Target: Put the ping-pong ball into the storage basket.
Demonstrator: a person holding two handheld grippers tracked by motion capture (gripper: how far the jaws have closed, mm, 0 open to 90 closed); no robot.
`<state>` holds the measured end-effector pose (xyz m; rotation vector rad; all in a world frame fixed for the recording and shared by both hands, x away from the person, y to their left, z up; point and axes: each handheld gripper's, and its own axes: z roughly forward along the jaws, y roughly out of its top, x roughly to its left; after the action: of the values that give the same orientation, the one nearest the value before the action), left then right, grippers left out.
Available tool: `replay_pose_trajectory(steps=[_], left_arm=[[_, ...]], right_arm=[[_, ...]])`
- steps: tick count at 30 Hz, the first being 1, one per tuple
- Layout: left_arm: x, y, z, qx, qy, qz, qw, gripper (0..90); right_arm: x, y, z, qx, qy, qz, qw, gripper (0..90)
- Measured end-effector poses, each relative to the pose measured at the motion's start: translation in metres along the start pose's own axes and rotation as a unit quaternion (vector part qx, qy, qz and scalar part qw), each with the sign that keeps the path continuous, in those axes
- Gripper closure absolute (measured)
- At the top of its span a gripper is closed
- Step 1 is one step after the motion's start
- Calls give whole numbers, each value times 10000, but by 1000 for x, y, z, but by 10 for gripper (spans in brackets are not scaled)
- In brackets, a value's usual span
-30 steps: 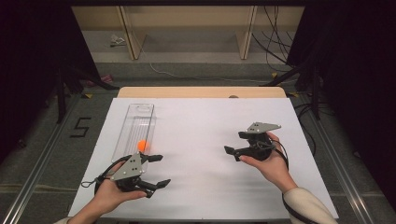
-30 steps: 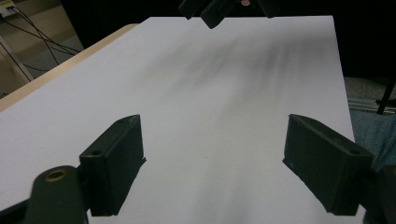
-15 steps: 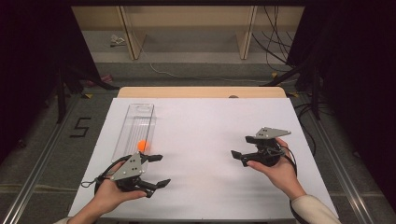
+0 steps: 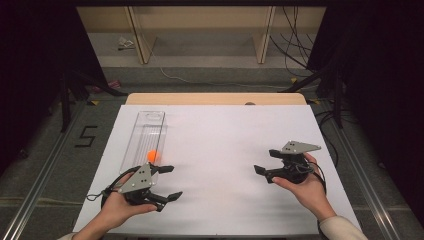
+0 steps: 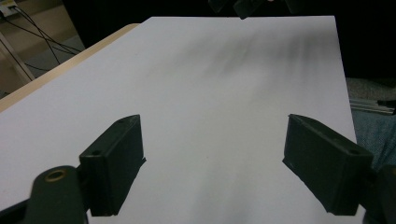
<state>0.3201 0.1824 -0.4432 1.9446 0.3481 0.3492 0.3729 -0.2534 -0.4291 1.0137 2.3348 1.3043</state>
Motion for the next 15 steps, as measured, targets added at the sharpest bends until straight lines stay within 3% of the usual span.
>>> replay_pose_trajectory(steps=[15], left_arm=[[0, 0, 0, 10, -8, 4, 10000, 194]], right_arm=[[1, -10, -14, -40, -6, 67, 10000, 164]])
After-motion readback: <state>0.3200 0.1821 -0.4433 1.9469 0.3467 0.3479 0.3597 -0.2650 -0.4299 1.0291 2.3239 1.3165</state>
